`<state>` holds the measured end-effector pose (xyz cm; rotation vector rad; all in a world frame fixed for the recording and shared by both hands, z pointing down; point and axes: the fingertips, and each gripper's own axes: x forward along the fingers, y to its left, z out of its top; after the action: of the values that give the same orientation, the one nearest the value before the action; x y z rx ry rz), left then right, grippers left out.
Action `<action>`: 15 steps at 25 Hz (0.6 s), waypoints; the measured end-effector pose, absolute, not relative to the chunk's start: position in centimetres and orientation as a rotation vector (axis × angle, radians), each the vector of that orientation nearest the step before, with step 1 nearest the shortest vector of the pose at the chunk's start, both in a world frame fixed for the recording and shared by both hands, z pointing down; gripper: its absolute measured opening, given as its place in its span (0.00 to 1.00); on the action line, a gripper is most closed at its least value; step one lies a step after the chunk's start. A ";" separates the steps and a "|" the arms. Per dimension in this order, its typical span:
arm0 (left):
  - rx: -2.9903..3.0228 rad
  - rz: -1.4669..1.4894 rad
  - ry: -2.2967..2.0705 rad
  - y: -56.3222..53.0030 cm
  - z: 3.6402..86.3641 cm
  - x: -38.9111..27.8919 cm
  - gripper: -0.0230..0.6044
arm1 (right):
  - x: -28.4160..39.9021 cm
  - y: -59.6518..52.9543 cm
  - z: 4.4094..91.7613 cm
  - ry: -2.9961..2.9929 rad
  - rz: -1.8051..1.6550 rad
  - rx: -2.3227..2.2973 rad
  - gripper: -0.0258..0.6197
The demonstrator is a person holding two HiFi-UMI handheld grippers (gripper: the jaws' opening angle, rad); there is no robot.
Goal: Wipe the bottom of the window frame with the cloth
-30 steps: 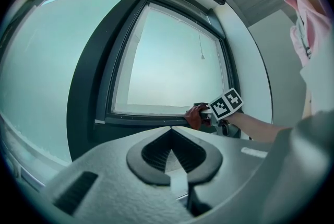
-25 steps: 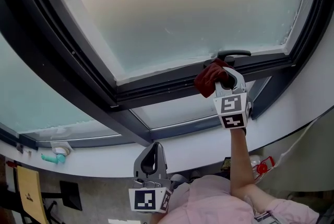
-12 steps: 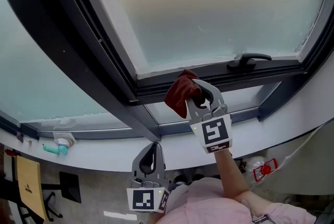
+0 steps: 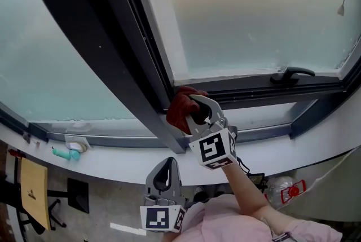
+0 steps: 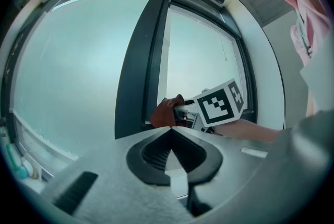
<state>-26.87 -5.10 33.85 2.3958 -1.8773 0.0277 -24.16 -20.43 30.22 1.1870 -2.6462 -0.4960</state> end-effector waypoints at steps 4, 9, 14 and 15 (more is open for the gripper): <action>2.368 0.024 -1.905 -5.1 33.9 -28.3 0.03 | -26.3 -20.8 31.8 -2.573 -0.572 1.137 0.15; 2.354 0.025 -1.916 -5.2 34.1 -29.2 0.03 | -27.1 -21.0 32.6 -2.437 -0.748 1.150 0.14; 2.370 0.018 -1.892 -5.4 34.1 -29.1 0.03 | -27.1 -21.0 32.7 -2.450 -0.733 1.145 0.14; 2.373 0.016 -1.889 -5.4 34.1 -29.0 0.03 | -27.1 -21.0 32.7 -2.455 -0.729 1.141 0.14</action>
<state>-29.04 -5.42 34.07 2.3731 -1.8894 0.0163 -27.14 -20.98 32.71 1.1407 -2.4546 -0.7293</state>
